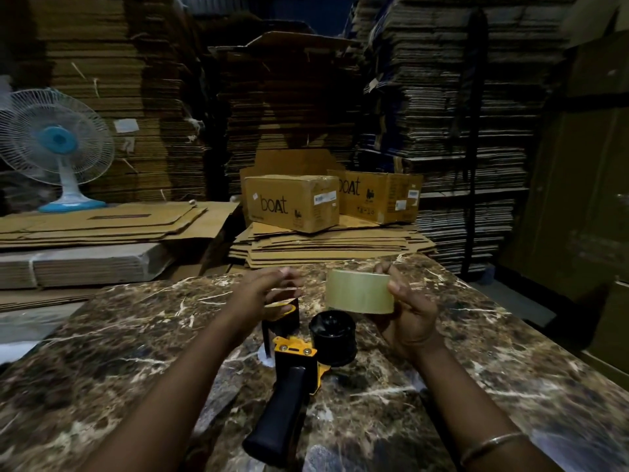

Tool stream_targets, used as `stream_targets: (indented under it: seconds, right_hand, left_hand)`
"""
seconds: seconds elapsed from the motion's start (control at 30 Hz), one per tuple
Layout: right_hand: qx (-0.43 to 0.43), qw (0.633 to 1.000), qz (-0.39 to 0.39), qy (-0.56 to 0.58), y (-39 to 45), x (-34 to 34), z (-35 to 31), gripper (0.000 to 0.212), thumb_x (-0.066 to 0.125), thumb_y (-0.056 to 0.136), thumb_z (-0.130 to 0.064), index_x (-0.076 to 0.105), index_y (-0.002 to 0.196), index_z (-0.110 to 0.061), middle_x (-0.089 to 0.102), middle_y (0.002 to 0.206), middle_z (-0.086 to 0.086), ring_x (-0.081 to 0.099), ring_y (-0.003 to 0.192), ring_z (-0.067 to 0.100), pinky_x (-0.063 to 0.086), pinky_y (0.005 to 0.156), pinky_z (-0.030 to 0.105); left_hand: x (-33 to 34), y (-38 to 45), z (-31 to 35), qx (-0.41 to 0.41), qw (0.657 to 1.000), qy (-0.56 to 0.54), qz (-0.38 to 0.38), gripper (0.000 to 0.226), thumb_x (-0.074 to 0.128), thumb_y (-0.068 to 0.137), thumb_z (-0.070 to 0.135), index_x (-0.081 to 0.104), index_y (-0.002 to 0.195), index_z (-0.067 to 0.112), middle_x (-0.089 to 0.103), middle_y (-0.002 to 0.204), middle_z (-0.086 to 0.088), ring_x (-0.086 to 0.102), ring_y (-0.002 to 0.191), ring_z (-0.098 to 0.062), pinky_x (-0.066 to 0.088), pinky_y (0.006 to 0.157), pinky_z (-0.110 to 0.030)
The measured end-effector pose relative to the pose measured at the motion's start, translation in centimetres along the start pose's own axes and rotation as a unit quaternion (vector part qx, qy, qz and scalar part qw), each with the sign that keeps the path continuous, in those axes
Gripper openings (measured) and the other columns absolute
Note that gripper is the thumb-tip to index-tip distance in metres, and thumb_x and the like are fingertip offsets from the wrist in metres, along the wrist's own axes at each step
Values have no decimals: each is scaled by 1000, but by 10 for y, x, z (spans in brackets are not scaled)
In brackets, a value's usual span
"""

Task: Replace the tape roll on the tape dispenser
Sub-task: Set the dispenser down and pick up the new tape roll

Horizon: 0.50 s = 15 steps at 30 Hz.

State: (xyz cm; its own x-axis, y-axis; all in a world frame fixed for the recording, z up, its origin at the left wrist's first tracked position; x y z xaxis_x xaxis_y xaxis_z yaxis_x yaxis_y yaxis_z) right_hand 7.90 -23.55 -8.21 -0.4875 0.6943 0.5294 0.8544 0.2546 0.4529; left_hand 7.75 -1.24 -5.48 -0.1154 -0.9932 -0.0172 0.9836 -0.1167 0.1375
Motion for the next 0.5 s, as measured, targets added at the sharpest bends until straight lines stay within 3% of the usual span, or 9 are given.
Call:
stream_targets:
  seconds: [0.13,0.23,0.43,0.5]
  right_hand:
    - [-19,999,-27,-32,2,4,-3,61,82,57,-36,49,101,-10,41,103,11,48,95,36,44,63,32]
    - [-14,998,-42,-41,3,4,-3,57,81,57,-35,51,101,-12,42,103,11,40,103,38,38,71,38]
    - [-14,998,-46,-49,4,2,-2,56,78,59,-29,48,103,-10,44,102,12,43,100,38,42,69,37]
    - [-19,997,-47,-50,4,2,-4,52,76,60,-26,49,102,-10,50,98,10,49,98,36,43,70,37]
  left_hand:
    - [41,-4,13,15,996,21,-84,34,39,103,30,64,125,24,64,132,4,59,118,-17,44,100,-39]
    - [58,-3,15,7,992,26,-122,36,37,103,27,60,131,21,58,139,2,52,128,-21,42,109,-44]
    - [59,-1,6,-28,994,41,-100,28,53,98,15,67,122,12,66,129,-4,60,121,-25,46,105,-46]
    - [57,-2,-1,-46,994,31,-90,27,54,98,20,68,121,13,68,126,-6,62,118,-27,48,102,-46]
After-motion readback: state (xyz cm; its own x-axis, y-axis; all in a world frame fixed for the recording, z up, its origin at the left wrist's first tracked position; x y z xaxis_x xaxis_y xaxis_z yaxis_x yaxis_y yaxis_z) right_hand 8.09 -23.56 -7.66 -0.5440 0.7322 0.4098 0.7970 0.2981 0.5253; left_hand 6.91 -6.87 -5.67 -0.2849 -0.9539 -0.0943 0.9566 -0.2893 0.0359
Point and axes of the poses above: each hand's wrist, its own y-axis towards the middle knuckle, its own x-axis out of the palm, z = x × y, the point moved 6 cm from there along y, towards the middle knuckle
